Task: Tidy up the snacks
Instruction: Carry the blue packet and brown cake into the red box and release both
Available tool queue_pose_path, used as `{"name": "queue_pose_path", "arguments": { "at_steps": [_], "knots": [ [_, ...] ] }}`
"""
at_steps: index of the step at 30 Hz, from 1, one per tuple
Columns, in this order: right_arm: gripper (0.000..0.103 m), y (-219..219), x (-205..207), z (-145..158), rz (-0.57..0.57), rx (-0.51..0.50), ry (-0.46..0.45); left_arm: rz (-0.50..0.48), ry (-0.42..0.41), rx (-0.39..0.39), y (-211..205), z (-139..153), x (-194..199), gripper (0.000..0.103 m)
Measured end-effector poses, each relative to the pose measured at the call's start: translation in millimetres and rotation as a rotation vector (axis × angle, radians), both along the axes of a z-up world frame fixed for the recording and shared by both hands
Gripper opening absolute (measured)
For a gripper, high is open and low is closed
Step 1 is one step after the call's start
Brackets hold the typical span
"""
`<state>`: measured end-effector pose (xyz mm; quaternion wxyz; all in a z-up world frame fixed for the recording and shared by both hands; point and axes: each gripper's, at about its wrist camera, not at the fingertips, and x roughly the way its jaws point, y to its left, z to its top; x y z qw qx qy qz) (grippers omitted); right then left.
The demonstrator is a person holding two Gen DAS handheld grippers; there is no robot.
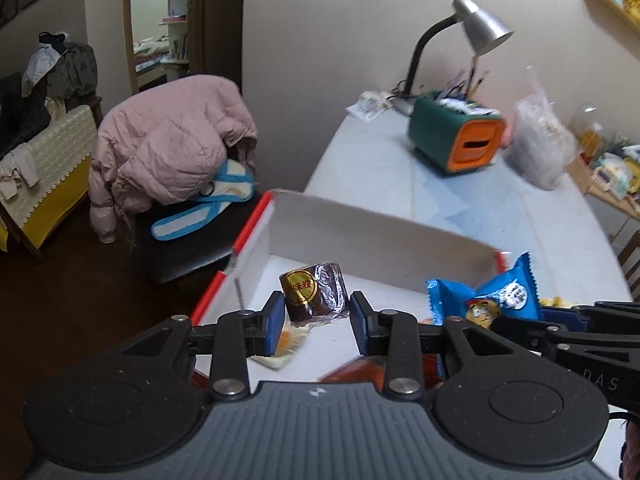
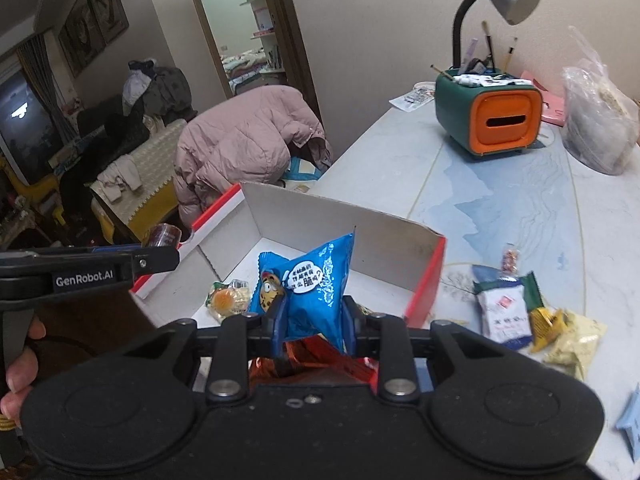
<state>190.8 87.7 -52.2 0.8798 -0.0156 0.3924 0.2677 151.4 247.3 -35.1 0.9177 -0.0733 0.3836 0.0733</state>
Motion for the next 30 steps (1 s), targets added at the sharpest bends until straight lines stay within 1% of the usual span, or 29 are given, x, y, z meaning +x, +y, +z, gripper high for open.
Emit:
{"name": "queue_pose_path", "arguments": {
  "at_steps": [3,8,17,21,30],
  "knots": [
    [0.027,15,15,-12,-0.007,-0.028,0.014,-0.008,0.035,0.007,13,-12,16,0.034],
    [0.027,29,41,-30,-0.032,-0.036,0.045,-0.034,0.104,-0.017,29,-31,45,0.034],
    [0.027,49,73,-60,-0.056,-0.059,0.117,-0.077,0.213,-0.029,33,-64,86,0.034],
    [0.027,54,78,-68,-0.051,-0.077,0.141,-0.098,0.266,-0.035,35,-74,95,0.034],
    [0.029,60,84,-80,-0.044,-0.110,0.183,-0.137,0.320,-0.041,33,-84,105,0.035]
  ]
}}
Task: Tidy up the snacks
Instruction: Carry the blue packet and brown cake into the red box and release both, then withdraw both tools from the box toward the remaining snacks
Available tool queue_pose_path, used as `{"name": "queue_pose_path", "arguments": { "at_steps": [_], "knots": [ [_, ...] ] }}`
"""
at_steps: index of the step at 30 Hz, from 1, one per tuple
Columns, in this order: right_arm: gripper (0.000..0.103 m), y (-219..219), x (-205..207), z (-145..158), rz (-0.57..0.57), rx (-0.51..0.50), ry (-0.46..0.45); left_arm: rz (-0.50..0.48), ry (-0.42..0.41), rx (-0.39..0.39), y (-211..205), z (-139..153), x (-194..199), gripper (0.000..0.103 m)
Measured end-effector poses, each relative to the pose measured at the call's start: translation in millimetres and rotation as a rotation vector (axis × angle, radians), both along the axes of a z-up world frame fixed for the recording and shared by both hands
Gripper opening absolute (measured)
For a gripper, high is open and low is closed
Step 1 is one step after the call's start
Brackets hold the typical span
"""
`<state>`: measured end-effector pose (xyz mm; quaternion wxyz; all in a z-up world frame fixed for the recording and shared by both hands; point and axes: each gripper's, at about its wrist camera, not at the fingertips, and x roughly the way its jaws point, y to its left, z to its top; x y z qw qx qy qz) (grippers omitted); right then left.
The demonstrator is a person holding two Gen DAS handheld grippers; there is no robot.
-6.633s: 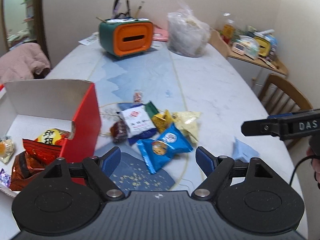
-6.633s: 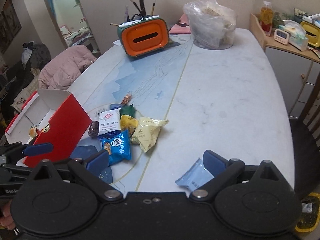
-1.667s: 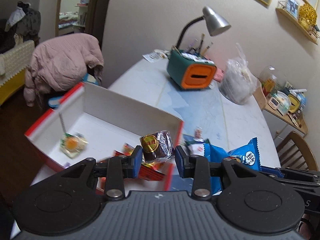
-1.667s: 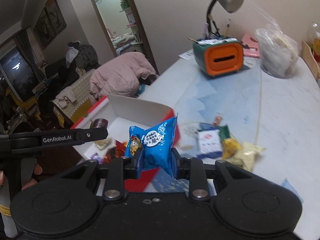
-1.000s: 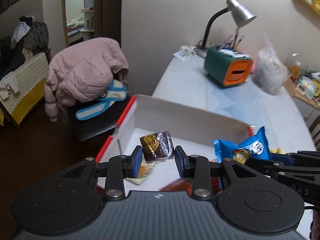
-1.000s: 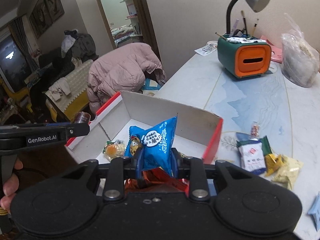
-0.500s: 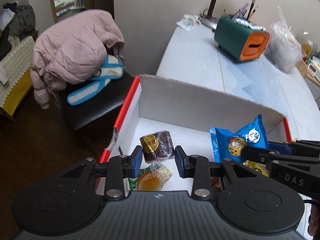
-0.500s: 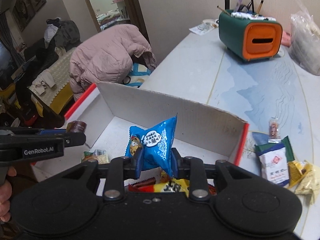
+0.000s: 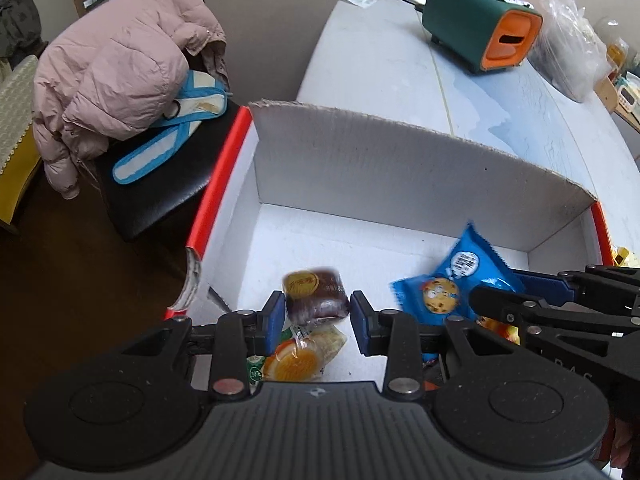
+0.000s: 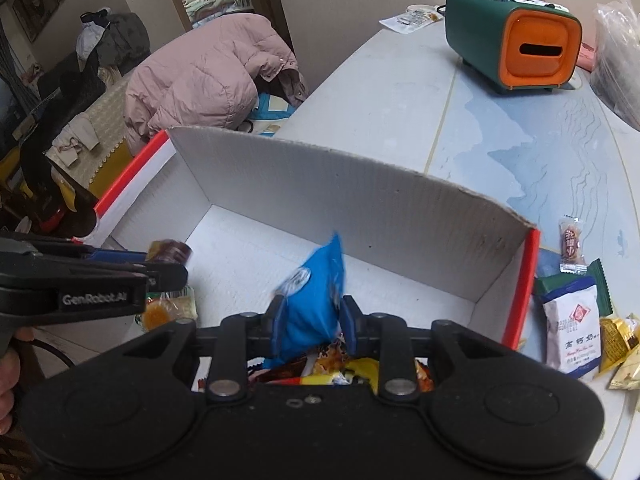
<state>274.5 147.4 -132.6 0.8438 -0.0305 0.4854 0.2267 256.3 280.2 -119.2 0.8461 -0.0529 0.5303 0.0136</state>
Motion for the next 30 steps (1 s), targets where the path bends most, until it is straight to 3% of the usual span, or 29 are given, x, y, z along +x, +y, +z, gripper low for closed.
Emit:
{"name": "queue_pose_path", "arguments": {
  "at_steps": [10,12,16,23,26,30],
  "knots": [
    [0.036,-3,-5,7,-0.003,0.004,-0.009,-0.010,-0.045,-0.018,1,8,-7,0.036],
    [0.039,-4,-9,11,0.002,0.014,-0.015,-0.014,-0.064,-0.015,0,13,-11,0.042],
    [0.042,-6,-15,20,0.013,0.027,-0.031,-0.014,-0.103,-0.024,0,24,-22,0.044],
    [0.046,-13,-34,42,0.018,0.056,-0.069,-0.016,-0.179,-0.035,-3,48,-45,0.045],
    [0.049,-19,-44,55,0.021,0.079,-0.091,-0.018,-0.216,-0.047,-6,60,-57,0.052],
    [0.053,-29,-60,72,0.023,0.100,-0.128,-0.042,-0.258,-0.055,-15,74,-71,0.052]
  ]
}}
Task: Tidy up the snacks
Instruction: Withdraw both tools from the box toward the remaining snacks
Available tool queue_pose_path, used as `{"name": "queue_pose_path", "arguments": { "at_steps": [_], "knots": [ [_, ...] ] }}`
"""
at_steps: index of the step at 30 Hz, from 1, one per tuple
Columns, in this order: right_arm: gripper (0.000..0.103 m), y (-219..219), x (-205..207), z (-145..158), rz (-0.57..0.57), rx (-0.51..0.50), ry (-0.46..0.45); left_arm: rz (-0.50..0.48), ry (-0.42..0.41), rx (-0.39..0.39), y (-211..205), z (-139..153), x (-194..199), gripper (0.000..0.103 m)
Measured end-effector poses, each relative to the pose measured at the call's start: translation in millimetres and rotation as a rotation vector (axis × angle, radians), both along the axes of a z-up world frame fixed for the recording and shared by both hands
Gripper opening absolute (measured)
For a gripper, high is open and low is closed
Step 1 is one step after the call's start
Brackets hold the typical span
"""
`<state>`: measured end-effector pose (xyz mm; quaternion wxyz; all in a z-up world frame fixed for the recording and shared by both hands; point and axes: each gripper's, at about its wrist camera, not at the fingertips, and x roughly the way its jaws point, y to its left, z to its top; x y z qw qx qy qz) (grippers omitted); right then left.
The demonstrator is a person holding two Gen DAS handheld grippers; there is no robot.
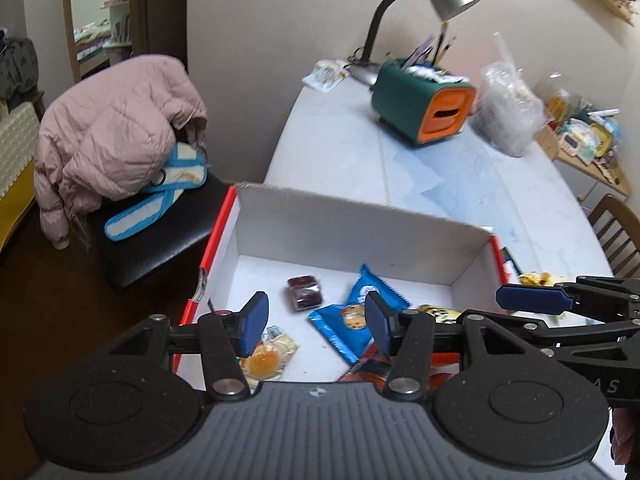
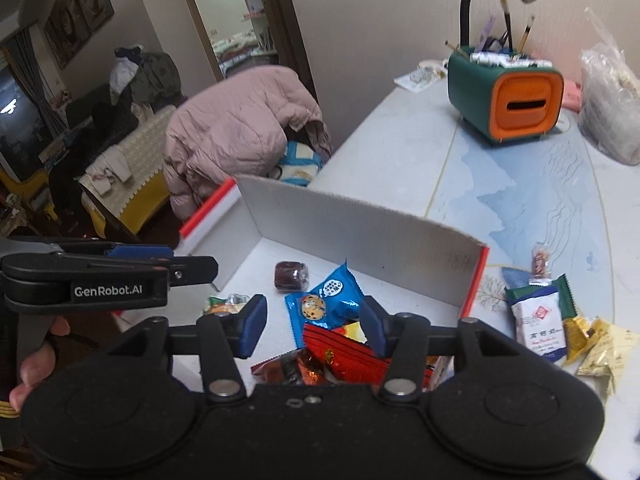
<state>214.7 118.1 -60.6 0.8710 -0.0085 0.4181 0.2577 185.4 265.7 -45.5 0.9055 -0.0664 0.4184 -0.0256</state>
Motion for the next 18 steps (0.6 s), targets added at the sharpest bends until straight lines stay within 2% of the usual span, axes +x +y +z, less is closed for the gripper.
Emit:
{"name": "queue_pose_path", "arguments": {
  "at_steps": [5,9,10,12,18],
  "knots": [
    [0.057,-15,-17,18,-0.011,0.028,-0.033,-0.039,-0.053,-0.009,-14,17,-17,0.055],
    [0.065,-31,-33,29,-0.029,0.049,-0.057,-0.085,-0.083,-0.026,-30,27,-30,0.056],
    [0.065,-35,-36,31,-0.033,0.051,-0.062,-0.095,-0.090,-0.026,-34,29,-33,0.057],
    [0.066,-43,-43,35,-0.042,0.058,-0.071,-0.113,-0.105,-0.030,-42,31,-39,0.065],
    [0.074,-72,-62,44,-0.079,0.066,-0.092,-0.170,-0.122,-0.044,-67,35,-50,0.067]
  ]
}}
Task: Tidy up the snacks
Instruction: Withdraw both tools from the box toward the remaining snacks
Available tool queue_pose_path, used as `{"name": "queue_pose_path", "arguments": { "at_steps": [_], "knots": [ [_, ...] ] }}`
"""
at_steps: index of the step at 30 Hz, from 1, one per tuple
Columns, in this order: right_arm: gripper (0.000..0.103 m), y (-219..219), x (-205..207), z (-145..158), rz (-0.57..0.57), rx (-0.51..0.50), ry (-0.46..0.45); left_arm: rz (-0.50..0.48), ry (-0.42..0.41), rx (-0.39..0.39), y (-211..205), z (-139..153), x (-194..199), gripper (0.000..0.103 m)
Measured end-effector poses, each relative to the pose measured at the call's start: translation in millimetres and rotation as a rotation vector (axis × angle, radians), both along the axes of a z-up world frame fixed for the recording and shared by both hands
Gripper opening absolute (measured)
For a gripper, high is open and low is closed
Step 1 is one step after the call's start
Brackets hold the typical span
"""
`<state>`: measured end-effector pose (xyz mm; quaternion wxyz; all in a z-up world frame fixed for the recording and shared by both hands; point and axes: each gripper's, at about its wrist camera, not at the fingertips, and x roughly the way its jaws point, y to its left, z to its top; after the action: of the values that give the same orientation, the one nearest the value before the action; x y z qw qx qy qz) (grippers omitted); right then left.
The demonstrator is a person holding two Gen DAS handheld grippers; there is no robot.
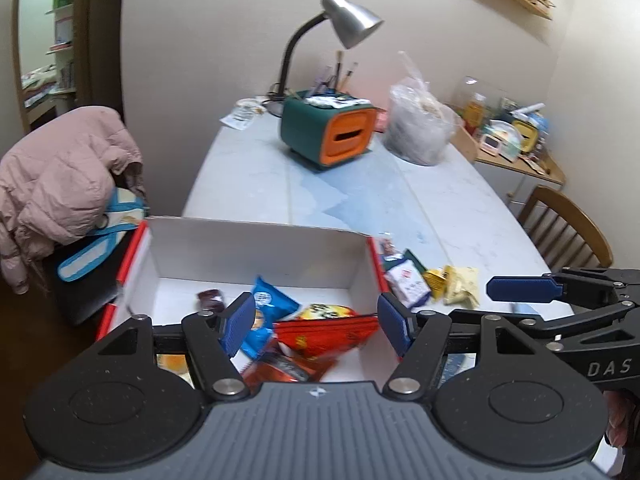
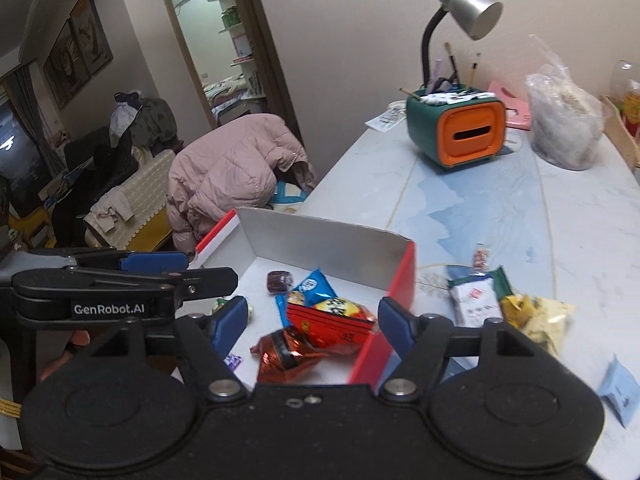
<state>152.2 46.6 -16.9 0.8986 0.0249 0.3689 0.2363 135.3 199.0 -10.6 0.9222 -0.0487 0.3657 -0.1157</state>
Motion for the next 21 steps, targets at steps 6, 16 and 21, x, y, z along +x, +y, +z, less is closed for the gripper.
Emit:
{"name": "queue_pose_path", "arguments": {
  "at_steps": [6,16,21],
  "knots": [
    [0.083,-28,-17,4,-0.038,-0.009,-0.023,-0.045,0.001,-0.011,-30,-1,-3,0.069],
    [0.102,-92,-27,0,-0.079,-0.018,-0.051,-0.056,0.011,-0.053,-87,-7,3,0.081],
    [0.102,-133,-24,-9,-0.090,-0.037,-0.033,-0.032,0.046,-0.039,-121,-15,16,0.081]
  ]
}}
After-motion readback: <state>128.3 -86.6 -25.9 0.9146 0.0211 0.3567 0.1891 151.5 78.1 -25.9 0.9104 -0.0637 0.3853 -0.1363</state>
